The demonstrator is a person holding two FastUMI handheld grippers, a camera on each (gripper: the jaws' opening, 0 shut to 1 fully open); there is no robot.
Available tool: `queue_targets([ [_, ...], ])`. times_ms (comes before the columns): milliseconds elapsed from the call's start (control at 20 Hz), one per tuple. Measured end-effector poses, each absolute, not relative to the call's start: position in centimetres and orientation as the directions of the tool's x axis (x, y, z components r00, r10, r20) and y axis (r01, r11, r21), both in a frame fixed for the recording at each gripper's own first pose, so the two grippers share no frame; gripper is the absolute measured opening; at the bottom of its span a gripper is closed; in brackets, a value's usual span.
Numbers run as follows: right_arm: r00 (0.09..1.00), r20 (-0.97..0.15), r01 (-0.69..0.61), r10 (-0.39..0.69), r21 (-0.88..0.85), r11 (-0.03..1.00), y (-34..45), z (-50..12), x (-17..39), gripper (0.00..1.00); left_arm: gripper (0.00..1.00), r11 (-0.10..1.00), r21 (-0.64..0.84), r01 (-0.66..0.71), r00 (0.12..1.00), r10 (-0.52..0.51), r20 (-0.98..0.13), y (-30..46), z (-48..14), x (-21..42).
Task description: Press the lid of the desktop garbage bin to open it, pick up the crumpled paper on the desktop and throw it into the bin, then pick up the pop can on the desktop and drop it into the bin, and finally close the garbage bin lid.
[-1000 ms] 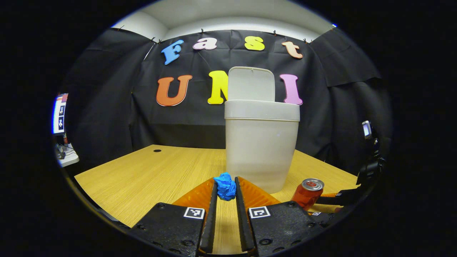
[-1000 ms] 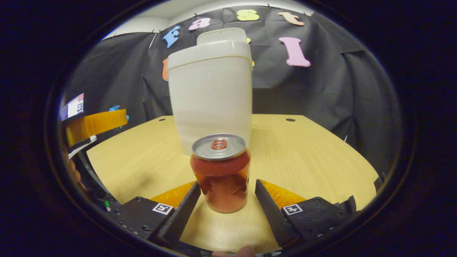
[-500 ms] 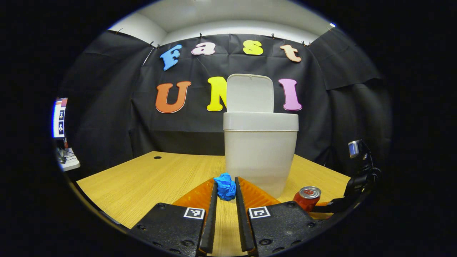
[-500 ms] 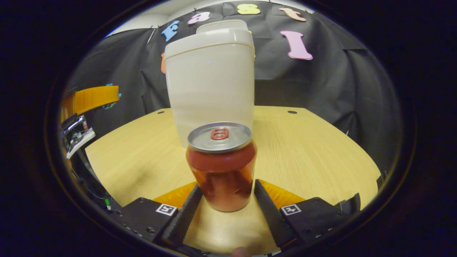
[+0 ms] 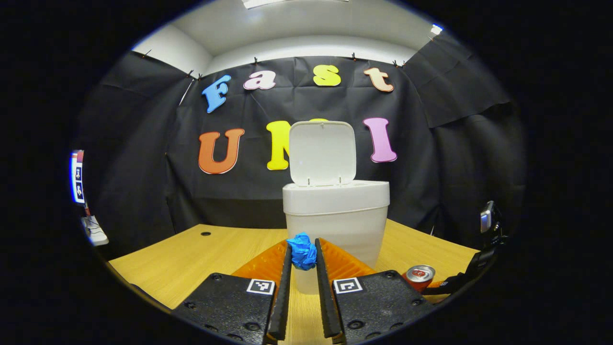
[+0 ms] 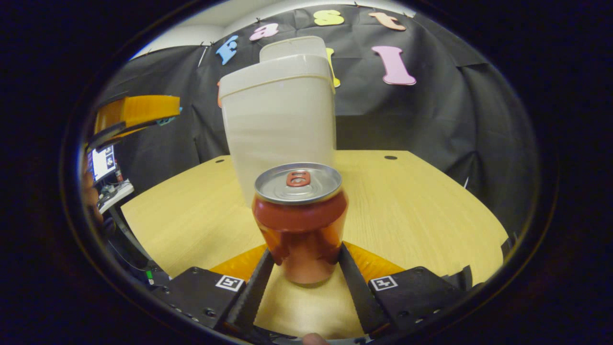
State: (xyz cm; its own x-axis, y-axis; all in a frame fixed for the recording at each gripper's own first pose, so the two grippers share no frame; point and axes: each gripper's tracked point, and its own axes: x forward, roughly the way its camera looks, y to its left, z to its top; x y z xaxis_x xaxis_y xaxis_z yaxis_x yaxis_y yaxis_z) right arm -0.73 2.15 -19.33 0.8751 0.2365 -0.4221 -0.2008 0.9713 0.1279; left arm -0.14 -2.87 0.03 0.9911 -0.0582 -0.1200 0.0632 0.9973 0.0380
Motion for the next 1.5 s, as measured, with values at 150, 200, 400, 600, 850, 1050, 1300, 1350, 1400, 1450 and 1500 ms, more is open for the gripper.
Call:
queue_targets([
  [150,0.89,-0.394,-0.196,0.231,0.128,0.972,0.6,-18.2,-0.9,0.8,0.34,0.996,0.044,0.073,0.995,-0.069,-0.073,-3.7,2.9,2.1],
  [200,0.893,-0.388,-0.191,0.226,0.127,0.973,0.1,-18.0,-1.0,0.8,0.3,0.996,0.034,0.078,0.995,-0.075,-0.069,-4.0,3.3,2.9],
  [400,0.909,-0.357,-0.172,0.213,0.143,0.975,-2.3,-16.5,-1.0,0.8,0.3,0.997,-0.004,0.076,0.996,-0.077,-0.055,-4.8,5.4,6.0],
  [600,0.924,-0.325,-0.158,0.2,0.151,0.976,-4.0,-15.4,-0.8,0.8,0.3,0.998,0.003,0.07,0.997,-0.07,-0.031,-4.9,7.5,9.3],
  [850,0.924,-0.328,-0.149,0.196,0.163,0.975,-4.8,-15.8,-0.6,0.8,0.3,0.996,-0.031,0.079,0.994,-0.081,-0.067,-5.3,6.9,12.8],
  [1050,0.928,-0.323,-0.133,0.185,0.177,0.975,-5.7,-15.7,-0.6,0.8,0.32,0.995,-0.036,0.094,0.988,-0.098,-0.116,-5.8,5.4,14.1],
  [1300,0.929,-0.321,-0.13,0.182,0.178,0.976,-5.7,-15.8,-0.5,0.8,0.41,0.994,-0.036,0.106,0.984,-0.11,-0.139,-6.1,4.9,14.3],
  [1350,0.93,-0.32,-0.129,0.181,0.178,0.976,-5.8,-15.7,-0.4,0.8,0.53,0.993,-0.037,0.113,0.983,-0.117,-0.142,-6.3,4.9,14.3],
  [1400,0.931,-0.318,-0.127,0.18,0.179,0.976,-5.8,-15.7,-0.4,0.8,0.6,0.993,-0.038,0.116,0.982,-0.12,-0.144,-6.4,4.9,14.2],
  [1450,0.931,-0.317,-0.128,0.181,0.181,0.975,-5.8,-15.6,-0.5,0.8,0.64,0.992,-0.038,0.117,0.982,-0.121,-0.143,-6.4,4.9,14.0],
  [1500,0.931,-0.317,-0.129,0.181,0.18,0.975,-5.7,-15.6,-0.6,0.8,0.78,0.992,-0.036,0.121,0.982,-0.125,-0.14,-6.5,5.1,13.9],
])
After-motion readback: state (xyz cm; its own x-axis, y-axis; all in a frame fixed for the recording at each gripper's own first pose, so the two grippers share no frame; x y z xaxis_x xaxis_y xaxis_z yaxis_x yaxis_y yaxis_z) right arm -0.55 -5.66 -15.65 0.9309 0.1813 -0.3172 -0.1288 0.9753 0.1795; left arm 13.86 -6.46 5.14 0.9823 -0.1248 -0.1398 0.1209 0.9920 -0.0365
